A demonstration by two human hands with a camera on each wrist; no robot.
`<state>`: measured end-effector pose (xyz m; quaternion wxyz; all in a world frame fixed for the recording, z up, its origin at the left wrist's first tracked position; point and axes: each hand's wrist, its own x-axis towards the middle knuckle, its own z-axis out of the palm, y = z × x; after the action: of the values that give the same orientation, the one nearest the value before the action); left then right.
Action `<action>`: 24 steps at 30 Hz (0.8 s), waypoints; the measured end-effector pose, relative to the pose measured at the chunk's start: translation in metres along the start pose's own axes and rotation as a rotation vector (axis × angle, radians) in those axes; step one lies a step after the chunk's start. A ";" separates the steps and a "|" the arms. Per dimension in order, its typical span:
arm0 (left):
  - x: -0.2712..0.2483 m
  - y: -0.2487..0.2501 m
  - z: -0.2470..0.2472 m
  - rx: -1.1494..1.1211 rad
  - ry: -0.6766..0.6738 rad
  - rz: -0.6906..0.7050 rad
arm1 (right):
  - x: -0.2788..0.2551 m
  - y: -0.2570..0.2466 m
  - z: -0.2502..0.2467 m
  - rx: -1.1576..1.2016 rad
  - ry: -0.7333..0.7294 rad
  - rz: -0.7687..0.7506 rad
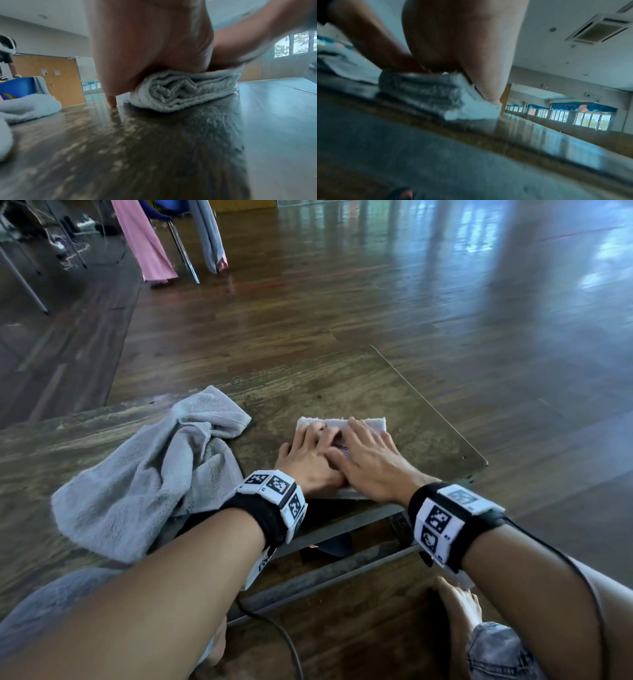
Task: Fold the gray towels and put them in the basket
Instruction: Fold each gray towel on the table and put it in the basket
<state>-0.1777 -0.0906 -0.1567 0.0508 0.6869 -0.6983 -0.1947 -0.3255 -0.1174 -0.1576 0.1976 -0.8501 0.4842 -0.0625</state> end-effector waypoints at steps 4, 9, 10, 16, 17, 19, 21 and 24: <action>0.000 -0.004 -0.001 -0.017 -0.079 -0.050 | -0.001 0.006 0.016 0.016 0.014 0.058; 0.003 -0.008 -0.003 -0.050 -0.161 -0.082 | -0.001 0.010 0.019 0.074 0.059 0.126; 0.004 -0.008 -0.004 -0.054 -0.175 -0.094 | -0.001 0.010 0.019 0.095 0.059 0.135; 0.006 -0.014 -0.008 -0.071 -0.247 -0.118 | -0.002 0.014 0.013 0.172 0.041 0.210; 0.006 -0.015 -0.008 -0.065 -0.253 -0.113 | -0.002 0.015 0.013 0.157 0.036 0.211; 0.007 -0.017 -0.009 -0.053 -0.263 -0.103 | -0.003 0.014 0.014 0.106 0.040 0.218; 0.008 -0.019 -0.009 -0.049 -0.263 -0.097 | -0.002 0.013 0.014 0.071 0.040 0.234; 0.008 -0.022 -0.010 -0.043 -0.265 -0.097 | -0.002 0.013 0.014 0.033 0.032 0.235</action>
<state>-0.1541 -0.1004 -0.1570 -0.0368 0.6870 -0.6604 -0.3010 -0.3331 -0.1180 -0.1756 0.2098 -0.7829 0.5825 -0.0604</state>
